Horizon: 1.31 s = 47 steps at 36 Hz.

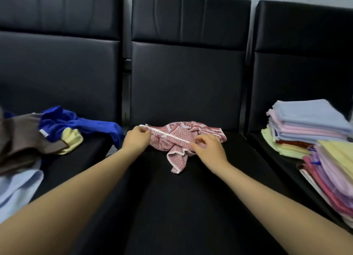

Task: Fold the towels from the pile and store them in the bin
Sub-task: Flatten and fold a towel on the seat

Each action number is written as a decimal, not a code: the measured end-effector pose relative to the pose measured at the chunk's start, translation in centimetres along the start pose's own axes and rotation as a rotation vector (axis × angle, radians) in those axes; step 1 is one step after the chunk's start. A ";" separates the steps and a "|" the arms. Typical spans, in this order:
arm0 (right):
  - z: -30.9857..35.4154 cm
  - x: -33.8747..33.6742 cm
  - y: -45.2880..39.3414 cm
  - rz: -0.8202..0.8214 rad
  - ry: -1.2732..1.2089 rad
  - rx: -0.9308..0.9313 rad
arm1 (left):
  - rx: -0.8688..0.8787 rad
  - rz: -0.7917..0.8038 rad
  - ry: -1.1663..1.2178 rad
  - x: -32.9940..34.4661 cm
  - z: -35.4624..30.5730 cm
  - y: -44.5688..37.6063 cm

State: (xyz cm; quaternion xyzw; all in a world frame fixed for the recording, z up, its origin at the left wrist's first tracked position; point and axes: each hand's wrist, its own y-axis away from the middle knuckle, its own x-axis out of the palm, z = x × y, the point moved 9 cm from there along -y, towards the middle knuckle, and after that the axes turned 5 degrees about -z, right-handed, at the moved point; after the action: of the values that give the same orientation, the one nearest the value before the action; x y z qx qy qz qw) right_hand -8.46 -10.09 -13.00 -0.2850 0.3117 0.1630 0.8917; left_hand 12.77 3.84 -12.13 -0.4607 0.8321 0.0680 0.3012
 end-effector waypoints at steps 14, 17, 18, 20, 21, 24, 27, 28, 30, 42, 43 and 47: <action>4.6 -2.8 -3.0 -0.147 -0.816 0.175 | -0.083 -0.019 0.196 -0.5 2.8 -1.4; 5.4 -6.3 -2.7 -0.145 -1.167 0.259 | -0.073 0.030 0.267 0.5 2.1 -0.5; 5.4 -7.6 -2.4 -0.145 -1.195 0.265 | -0.068 0.065 0.278 1.0 1.9 -0.1; 4.4 -9.8 -1.6 -0.167 -1.173 0.277 | -0.025 0.118 0.266 1.9 1.0 0.7; 3.4 -10.6 -1.2 -0.191 -1.138 0.296 | 0.010 0.130 0.243 2.3 0.6 1.1; -1.1 -11.5 1.0 -0.269 -1.014 0.423 | 0.087 0.149 0.126 3.1 -0.5 2.8; -5.8 -12.2 4.6 -0.328 -0.819 0.532 | 0.173 0.187 0.014 4.2 -1.5 5.0; -6.7 -12.2 5.6 -0.267 -0.715 0.525 | 0.194 0.205 -0.019 4.6 -1.6 5.7; -7.6 -11.4 7.3 -0.036 -0.555 0.510 | 0.242 0.231 -0.087 5.1 -1.9 6.8; -4.3 -10.0 12.5 0.397 -0.304 0.394 | -0.033 0.134 0.384 3.9 -1.1 4.2; -3.5 -9.2 13.0 0.439 -0.281 0.349 | -0.054 0.085 0.403 3.4 -1.0 3.6; -0.1 -5.5 14.6 0.598 -0.252 0.221 | -0.124 0.139 0.505 3.8 -1.2 3.7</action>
State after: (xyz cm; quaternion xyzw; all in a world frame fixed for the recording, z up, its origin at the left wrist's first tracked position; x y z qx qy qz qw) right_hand -19.46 0.67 -15.37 -0.0600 0.2847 0.4165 0.8613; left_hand 7.79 2.69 -13.90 -0.4224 0.9048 0.0222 0.0498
